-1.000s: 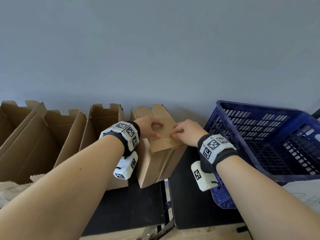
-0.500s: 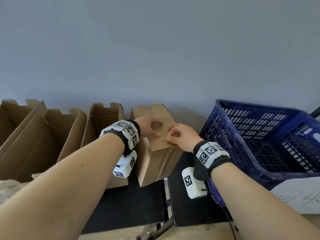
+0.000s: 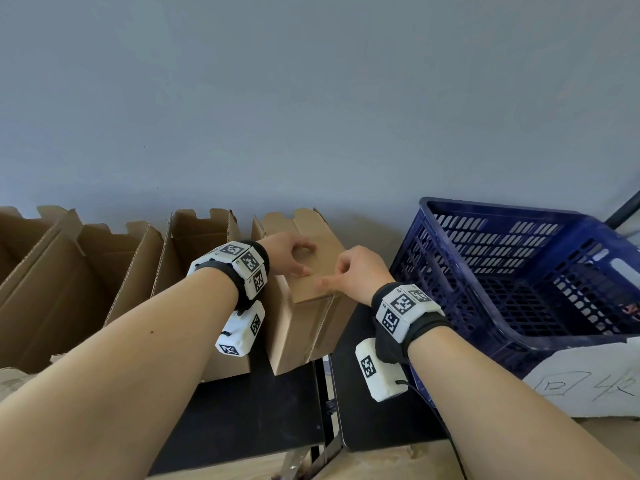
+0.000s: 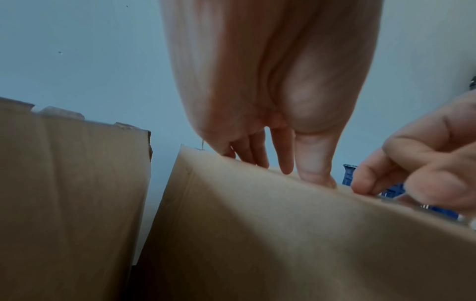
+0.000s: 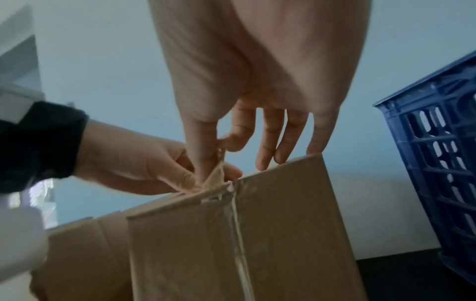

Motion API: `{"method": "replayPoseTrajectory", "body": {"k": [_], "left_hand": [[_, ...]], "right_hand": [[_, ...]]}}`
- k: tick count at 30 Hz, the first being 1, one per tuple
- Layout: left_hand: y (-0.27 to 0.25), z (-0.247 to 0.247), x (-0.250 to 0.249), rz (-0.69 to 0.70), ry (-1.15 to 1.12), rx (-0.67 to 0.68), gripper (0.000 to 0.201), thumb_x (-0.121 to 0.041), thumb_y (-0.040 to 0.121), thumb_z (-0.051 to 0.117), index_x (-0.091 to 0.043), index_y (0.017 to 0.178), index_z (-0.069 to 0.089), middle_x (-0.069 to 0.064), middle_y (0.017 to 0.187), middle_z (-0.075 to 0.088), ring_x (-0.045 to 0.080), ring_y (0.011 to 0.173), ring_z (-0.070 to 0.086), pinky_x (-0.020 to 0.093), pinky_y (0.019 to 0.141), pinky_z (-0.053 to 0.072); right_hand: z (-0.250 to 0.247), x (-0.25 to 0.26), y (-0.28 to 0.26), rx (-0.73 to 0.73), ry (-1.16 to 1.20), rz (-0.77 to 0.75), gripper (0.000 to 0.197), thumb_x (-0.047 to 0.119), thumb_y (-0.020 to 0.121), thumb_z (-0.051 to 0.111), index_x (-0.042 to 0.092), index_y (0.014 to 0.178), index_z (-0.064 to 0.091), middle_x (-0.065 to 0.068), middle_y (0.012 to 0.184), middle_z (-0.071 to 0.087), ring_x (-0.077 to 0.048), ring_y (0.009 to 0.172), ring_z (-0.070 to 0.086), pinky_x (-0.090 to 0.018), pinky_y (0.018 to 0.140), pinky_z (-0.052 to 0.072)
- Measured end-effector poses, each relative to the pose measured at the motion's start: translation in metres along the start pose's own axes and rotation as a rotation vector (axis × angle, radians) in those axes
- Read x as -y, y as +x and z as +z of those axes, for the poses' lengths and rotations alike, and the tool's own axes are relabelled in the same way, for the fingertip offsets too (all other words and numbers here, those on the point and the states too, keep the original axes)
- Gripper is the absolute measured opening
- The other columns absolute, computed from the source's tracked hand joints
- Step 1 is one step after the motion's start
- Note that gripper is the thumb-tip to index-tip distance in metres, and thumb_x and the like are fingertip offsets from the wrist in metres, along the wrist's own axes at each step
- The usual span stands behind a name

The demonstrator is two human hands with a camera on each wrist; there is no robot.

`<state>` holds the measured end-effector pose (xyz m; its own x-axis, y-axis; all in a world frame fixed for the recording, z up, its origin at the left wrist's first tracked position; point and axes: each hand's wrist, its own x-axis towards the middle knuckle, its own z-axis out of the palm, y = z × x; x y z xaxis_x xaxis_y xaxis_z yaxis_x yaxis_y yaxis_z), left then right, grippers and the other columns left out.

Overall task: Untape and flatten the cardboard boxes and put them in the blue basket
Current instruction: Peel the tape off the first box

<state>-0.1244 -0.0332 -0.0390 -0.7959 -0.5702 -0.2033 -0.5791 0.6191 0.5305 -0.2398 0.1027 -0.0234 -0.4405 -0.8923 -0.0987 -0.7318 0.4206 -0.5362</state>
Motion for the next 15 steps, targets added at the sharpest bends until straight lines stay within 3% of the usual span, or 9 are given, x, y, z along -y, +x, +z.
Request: {"method": "replayPoseTrajectory", "body": {"k": [3,6,11,15], "left_hand": [[0.0,-0.001,0.002,-0.01,-0.001,0.002,0.06,-0.028,0.084,0.069,-0.025,0.138,0.045,0.0,0.145,0.042,0.017,0.132,0.041,0.028,0.11,0.029],[0.0,0.001,0.0,-0.007,0.002,-0.007,0.059,-0.028,0.084,0.069,-0.025,0.138,0.045,0.0,0.145,0.042,0.017,0.132,0.041,0.028,0.111,0.028],[0.001,0.003,0.0,-0.007,-0.007,-0.01,0.058,-0.028,0.083,0.07,-0.025,0.137,0.047,0.0,0.144,0.044,0.017,0.132,0.042,0.027,0.11,0.029],[0.003,0.005,0.0,-0.009,-0.021,-0.009,0.059,-0.028,0.082,0.071,-0.026,0.136,0.048,0.0,0.143,0.045,0.017,0.131,0.043,0.031,0.111,0.03]], "right_hand": [[-0.006,0.002,0.002,0.044,-0.039,-0.011,0.033,0.018,0.067,0.077,0.02,0.048,0.05,-0.002,0.083,0.07,-0.018,0.078,0.064,-0.031,0.073,0.053],[-0.012,0.0,0.001,0.036,-0.064,-0.021,0.033,0.01,0.069,0.072,0.02,0.046,0.051,-0.01,0.102,0.072,-0.025,0.097,0.065,-0.036,0.084,0.053],[-0.009,-0.01,0.001,0.021,0.026,0.01,0.032,0.003,0.067,0.072,0.016,0.046,0.053,0.001,0.102,0.071,-0.009,0.089,0.061,-0.02,0.065,0.045],[-0.012,-0.01,-0.003,-0.023,-0.049,-0.005,0.021,0.0,0.07,0.067,0.018,0.063,0.057,0.0,0.094,0.07,-0.017,0.087,0.063,-0.023,0.067,0.049]]}}
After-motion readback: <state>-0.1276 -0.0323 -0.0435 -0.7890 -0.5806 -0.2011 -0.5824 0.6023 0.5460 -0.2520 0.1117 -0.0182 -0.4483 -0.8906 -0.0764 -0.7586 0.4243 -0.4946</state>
